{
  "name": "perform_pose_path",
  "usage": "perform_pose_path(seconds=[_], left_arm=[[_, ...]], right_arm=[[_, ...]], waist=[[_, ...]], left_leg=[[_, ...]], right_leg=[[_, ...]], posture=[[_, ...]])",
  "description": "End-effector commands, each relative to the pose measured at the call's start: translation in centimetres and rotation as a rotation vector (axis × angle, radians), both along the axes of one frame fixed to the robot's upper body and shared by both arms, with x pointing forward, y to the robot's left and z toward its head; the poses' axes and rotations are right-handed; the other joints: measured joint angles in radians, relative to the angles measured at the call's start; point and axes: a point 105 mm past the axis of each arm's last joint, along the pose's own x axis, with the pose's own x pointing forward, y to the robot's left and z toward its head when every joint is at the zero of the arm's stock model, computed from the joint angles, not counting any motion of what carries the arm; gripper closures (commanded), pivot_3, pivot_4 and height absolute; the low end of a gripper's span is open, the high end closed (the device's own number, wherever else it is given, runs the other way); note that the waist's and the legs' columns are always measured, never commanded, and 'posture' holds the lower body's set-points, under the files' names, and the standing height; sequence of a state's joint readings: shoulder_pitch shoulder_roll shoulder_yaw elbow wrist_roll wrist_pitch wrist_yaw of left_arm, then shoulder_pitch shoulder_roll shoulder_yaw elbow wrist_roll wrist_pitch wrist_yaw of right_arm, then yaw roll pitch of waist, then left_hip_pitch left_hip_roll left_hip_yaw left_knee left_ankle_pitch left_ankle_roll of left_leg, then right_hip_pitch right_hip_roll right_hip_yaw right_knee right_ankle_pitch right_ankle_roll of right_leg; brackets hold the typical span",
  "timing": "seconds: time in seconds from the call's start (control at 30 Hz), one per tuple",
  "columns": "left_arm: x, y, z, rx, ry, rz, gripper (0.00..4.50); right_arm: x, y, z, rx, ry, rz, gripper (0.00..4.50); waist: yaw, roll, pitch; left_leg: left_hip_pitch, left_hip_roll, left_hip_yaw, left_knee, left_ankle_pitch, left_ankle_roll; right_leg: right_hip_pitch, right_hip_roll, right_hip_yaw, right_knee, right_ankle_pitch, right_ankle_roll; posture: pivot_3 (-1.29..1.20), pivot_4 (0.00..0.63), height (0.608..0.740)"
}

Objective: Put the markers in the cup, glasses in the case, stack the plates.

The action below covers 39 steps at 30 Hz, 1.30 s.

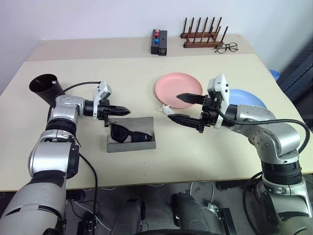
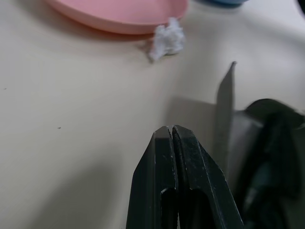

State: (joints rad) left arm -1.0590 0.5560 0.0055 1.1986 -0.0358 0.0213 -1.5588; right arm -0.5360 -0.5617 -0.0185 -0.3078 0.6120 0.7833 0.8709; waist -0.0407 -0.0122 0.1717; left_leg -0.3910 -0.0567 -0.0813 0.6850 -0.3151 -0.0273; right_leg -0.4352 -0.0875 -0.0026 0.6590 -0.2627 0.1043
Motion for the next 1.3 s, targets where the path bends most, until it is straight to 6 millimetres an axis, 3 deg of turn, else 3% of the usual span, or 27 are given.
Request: perform_pose_path(seconds=[0.03, 0.3, 0.47, 0.7, 1.03, 1.23, 1.3], left_arm=[[-0.6, 0.3, 1.0, 0.016, 0.023, -0.047, 4.46], [-2.5, 0.3, -0.3, 0.081, 0.046, -0.125, 4.46], [-1.3, 0.0, 2.3, -0.023, -0.067, -0.090, 4.46], [-3.4, 0.1, 0.0, 0.079, 0.020, -0.170, 4.46], [0.9, 0.3, 5.0, -0.081, -0.184, 0.047, 4.46], [1.4, 0.3, 2.8, 0.027, -0.228, 0.070, 4.46], [0.6, 0.5, 0.7, 0.128, -0.208, 0.007, 4.46]], right_arm=[[-0.1, 0.1, 0.9, 0.013, -0.049, 0.011, 0.00], [0.0, 0.0, 1.0, 0.006, -0.063, 0.003, 0.00], [0.1, 0.0, 0.8, 0.003, -0.060, 0.000, 0.00], [0.2, 0.1, 0.7, 0.001, -0.066, -0.004, 0.00], [0.1, 0.1, 0.4, -0.001, -0.064, -0.007, 0.00], [0.1, 0.2, 0.5, 0.001, -0.067, -0.006, 0.00], [0.1, 0.2, 0.5, 0.002, -0.068, -0.007, 0.00]], waist=[[-0.001, 0.000, 0.000], [-0.001, 0.000, 0.000], [0.005, 0.000, 0.000], [-0.001, 0.000, 0.000], [0.008, 0.000, 0.000], [0.000, 0.000, 0.000], [-0.001, 0.000, 0.000]], left_leg=[[0.000, 0.000, 0.000, 0.000, 0.000, 0.000], [0.001, 0.001, 0.000, 0.000, 0.000, 0.000], [0.001, 0.000, 0.000, 0.001, 0.000, 0.001], [0.001, 0.001, 0.000, 0.001, -0.001, 0.005], [0.001, 0.000, 0.000, 0.001, -0.001, 0.006], [0.001, 0.000, 0.000, 0.001, 0.000, 0.004], [0.001, 0.000, 0.000, 0.001, 0.000, 0.004]], right_leg=[[0.000, 0.000, 0.000, 0.000, 0.000, 0.000], [0.000, 0.000, 0.001, 0.003, 0.000, 0.000], [0.000, 0.000, 0.001, 0.003, 0.000, 0.000], [0.000, 0.000, 0.001, 0.004, 0.000, 0.000], [0.000, 0.000, 0.001, 0.004, 0.000, 0.000], [0.000, 0.000, 0.001, 0.004, 0.000, 0.000], [0.000, 0.000, 0.001, 0.004, 0.000, 0.000]], posture=[[0.00, 0.150, 0.740], [0.00, 0.150, 0.740], [0.00, 0.150, 0.740], [0.00, 0.150, 0.740], [0.00, 0.150, 0.740], [0.00, 0.150, 0.740], [0.00, 0.150, 0.740]])
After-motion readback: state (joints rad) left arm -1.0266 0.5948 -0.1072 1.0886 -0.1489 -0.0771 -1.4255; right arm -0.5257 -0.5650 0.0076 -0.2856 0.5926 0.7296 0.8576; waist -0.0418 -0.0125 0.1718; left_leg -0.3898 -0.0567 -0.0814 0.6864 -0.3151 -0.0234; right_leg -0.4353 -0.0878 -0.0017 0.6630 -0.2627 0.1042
